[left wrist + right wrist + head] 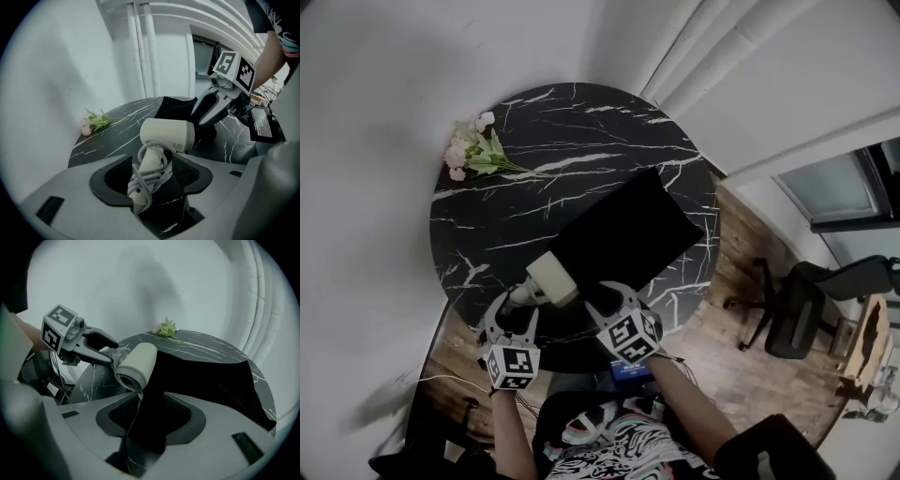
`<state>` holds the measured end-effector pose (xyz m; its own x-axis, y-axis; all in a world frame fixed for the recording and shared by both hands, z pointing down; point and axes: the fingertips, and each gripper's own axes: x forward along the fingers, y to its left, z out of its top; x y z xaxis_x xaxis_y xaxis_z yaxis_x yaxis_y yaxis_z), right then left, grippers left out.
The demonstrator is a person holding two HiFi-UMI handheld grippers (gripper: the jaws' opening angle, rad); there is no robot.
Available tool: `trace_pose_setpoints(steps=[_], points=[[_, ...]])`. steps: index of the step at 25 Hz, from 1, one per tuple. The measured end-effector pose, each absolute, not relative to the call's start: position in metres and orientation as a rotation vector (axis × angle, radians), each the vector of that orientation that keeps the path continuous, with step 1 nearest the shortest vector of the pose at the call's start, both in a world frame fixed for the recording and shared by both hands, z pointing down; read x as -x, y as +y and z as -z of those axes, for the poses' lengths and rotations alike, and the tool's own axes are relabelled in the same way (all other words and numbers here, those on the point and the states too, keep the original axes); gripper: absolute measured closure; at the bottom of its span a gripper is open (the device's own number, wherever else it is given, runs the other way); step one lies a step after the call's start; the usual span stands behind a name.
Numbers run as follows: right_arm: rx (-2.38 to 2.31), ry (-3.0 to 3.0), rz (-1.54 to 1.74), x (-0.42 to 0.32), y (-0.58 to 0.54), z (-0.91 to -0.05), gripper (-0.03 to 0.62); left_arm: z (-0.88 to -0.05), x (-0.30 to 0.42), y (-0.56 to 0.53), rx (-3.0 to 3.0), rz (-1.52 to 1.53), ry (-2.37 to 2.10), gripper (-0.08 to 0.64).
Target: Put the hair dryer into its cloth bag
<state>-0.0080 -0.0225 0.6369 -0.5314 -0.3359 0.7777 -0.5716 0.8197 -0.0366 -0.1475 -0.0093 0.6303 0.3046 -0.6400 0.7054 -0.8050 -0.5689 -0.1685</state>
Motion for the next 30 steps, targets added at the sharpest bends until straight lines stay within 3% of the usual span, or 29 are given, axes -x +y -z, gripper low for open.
trace_pose_setpoints(steps=[15, 19, 30], points=[[-0.550, -2.065, -0.209, 0.006, -0.028, -0.665, 0.461, -0.651, 0.147, -0.020, -2.331, -1.263, -1.284, 0.281], [-0.535, -2.059, -0.193, 0.003, -0.029, -0.664, 0.561, -0.656, 0.147, -0.023, -2.318, -1.279, -1.279, 0.281], [-0.637, -2.098, -0.259, -0.004, -0.043, -0.645, 0.572, -0.662, 0.143, -0.029, -2.332, -1.306, -1.329, 0.270]])
